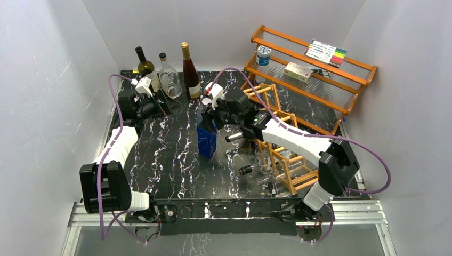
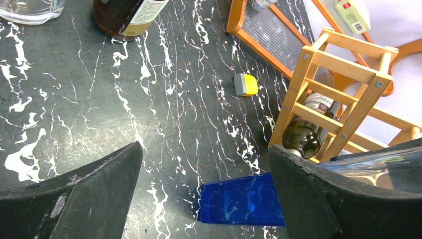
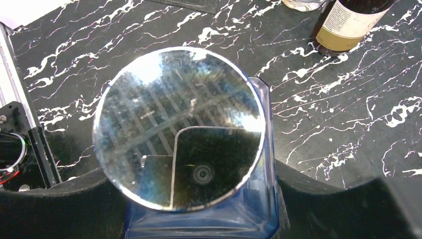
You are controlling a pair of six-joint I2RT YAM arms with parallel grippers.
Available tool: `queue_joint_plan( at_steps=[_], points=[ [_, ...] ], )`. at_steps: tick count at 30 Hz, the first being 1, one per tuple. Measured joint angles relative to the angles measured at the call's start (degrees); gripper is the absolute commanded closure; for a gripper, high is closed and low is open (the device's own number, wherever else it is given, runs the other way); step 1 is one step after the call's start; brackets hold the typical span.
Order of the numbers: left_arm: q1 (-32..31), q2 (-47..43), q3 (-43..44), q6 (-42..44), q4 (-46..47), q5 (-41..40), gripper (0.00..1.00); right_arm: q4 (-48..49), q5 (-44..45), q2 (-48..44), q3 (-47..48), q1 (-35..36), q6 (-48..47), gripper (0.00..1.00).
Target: Take the wine bottle off the wine rack
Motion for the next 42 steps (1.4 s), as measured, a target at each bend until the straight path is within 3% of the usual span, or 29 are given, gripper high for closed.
queue_joint_plan(
  at_steps=[5,13,16,17,25,32,37,42],
  points=[
    [0.0,0.0,0.0,0.0,0.0,0.0,0.02,0.5,-0.5,-0.4,-0.7,1.1,-2.5,0.79],
    [0.0,0.9,0.3,0.5,-0.3,-0.1,0.02,0.1,0.7,-0.6,-0.7,3.9,-7.2,0.32],
    [0.0,1.0,0.3,0.8,-0.6,-0.5,0.02,-0.1,0.7,-0.6,-0.7,4.0,-7.5,0.05],
    [-0.2,1.0,0.3,1.2,-0.8,-0.7,0.02,-0.2,0.7,-0.8,-0.7,4.0,-7.6,0.02],
    [-4.2,0.9,1.2,5.7,-5.2,-5.7,0.02,-0.8,0.3,-5.9,-0.7,4.0,-7.6,0.02],
    [-6.6,-2.4,2.4,8.7,-11.7,-14.0,0.02,-4.6,0.8,-16.7,-0.7,4.0,-7.5,0.02],
    [-6.5,-11.7,5.4,8.8,-18.9,-16.5,0.02,-6.7,11.2,-27.7,-4.1,4.1,-3.7,0.02],
    [-6.5,-21.7,11.8,8.3,-24.0,-12.6,0.02,-10.8,23.7,-35.7,-6.4,4.0,1.6,0.02]
  ],
)
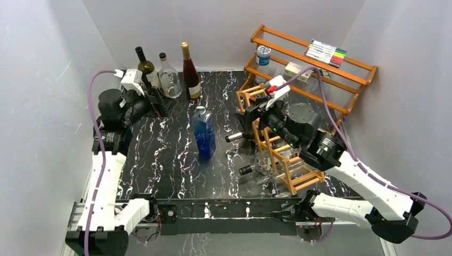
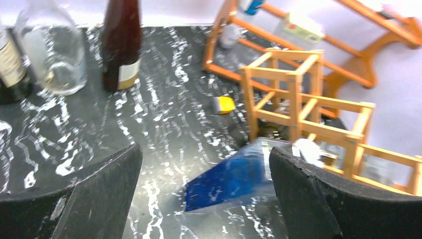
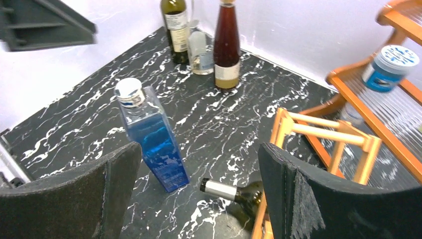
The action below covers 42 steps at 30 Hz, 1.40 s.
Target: Take the wine bottle off the wine rack
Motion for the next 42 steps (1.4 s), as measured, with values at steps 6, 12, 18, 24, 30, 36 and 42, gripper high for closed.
queue_joint_plan(
  at_steps=[6,12,18,24,30,36,42],
  points=[
    [-4.5,-1.5,4.8,-3.3,-3.4,6.1,0.02,-3.5,5.2,-2.9,-0.9,0.0,1.7,0.02],
    [-16.6,1.7,8.0,-4.9,-6.1,1.1,0.02,-5.0,6.1,-3.2,-0.9,0.0,1.6,0.02],
    [-24.8,2.3,8.8,-4.5,-7.8,-8.8,0.02,-5.0,6.1,-3.1,-0.9,0.0,1.6,0.02],
    [-30.8,2.7,9.2,-2.6,-10.0,-19.2,0.02,-5.0,6.1,-3.1,-0.9,0.0,1.6,0.02],
    [-37.3,4.6,9.2,-1.1,-11.9,-28.0,0.02,-5.0,6.1,-3.1,-0.9,0.0,1.5,0.02],
    [-42.2,8.2,9.2,0.5,-13.0,-36.4,0.07,-5.0,6.0,-3.0,-0.9,0.0,1.4,0.02],
    [-45.4,12.5,9.2,1.9,-13.9,-43.3,0.12,-5.0,6.0,-3.1,-0.9,0.0,1.4,0.02]
  ],
)
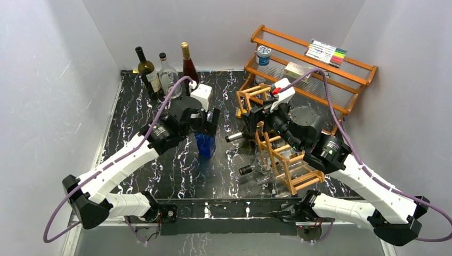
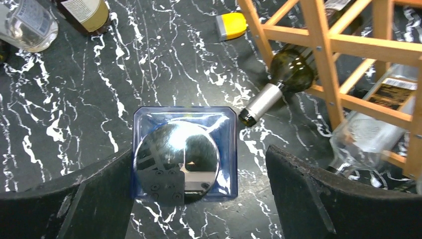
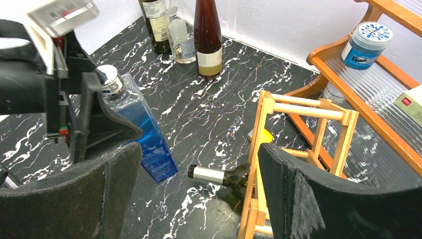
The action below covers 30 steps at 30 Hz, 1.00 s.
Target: Take the wine bottle off the wine rack
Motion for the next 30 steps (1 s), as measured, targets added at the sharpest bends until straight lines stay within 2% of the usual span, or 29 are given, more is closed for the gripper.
queue_joint_plan(
  at_steps=[3,9,14,17,19,22,23,27,30],
  points=[
    [-0.7,2.0,0.0,0.5,-0.5,-2.7,0.17,0.0,0.0,0.0,0.0,0.0,0.0,0.02],
    [-0.9,3.4,0.0,0.8,-1.6,-6.2,0.43,-0.3,-0.3,-0.1,0.0,0.0,0.0,0.02],
    [-0.9,3.8,1.2,-0.7,-3.8,-7.5,0.50,-0.5,-0.4,-0.1,0.0,0.0,0.0,0.02],
    [-0.6,4.5,2.6,-1.2,-5.4,-7.6,0.63,-0.5,-0.5,-0.1,0.0,0.0,0.0,0.02],
    [0.6,5.1,3.5,-1.2,-6.2,-6.5,0.69,-0.5,-0.5,-0.1,0.0,0.0,0.0,0.02],
    [5.9,5.6,4.8,-0.8,-7.2,-2.6,0.72,-0.5,-0.5,-0.1,0.0,0.0,0.0,0.02],
    [8.9,5.6,5.2,-0.5,-7.6,-1.0,0.73,-0.5,-0.5,-0.1,0.0,0.0,0.0,0.02],
    [20.2,6.6,7.8,2.9,-9.3,1.7,0.86,-0.6,-0.7,-0.1,0.0,0.0,0.0,0.02],
    [29.6,8.0,9.9,5.4,-8.4,4.7,0.87,-0.7,-0.6,-0.1,0.0,0.0,0.0,0.02]
  ],
)
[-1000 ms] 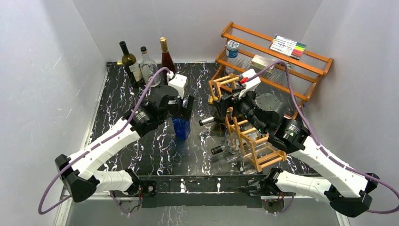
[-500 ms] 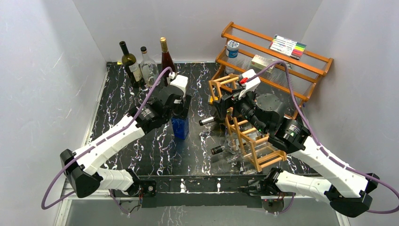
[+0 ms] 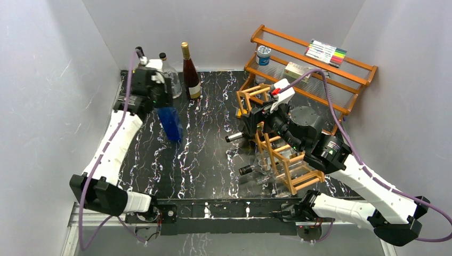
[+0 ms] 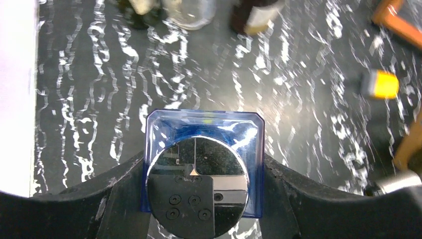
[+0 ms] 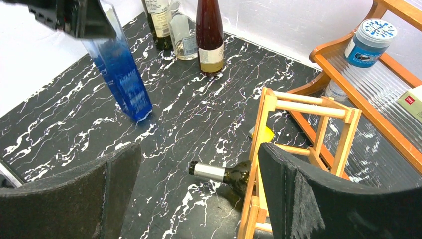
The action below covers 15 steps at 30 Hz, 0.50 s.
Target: Take the wine bottle off the wine rack
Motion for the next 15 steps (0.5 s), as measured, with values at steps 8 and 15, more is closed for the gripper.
queue_joint_plan(
  at_steps=[8,15],
  points=[
    [20.7,8.1,2.8,3.0,7.1,8.7,0.99,-0.5,-0.1,0.0,0.0,0.0,0.0,0.02],
    [25.1,13.0,4.1,5.9,15.1,13.1,1.00,-0.7,-0.1,0.0,0.0,0.0,-0.5,0.02]
  ],
)
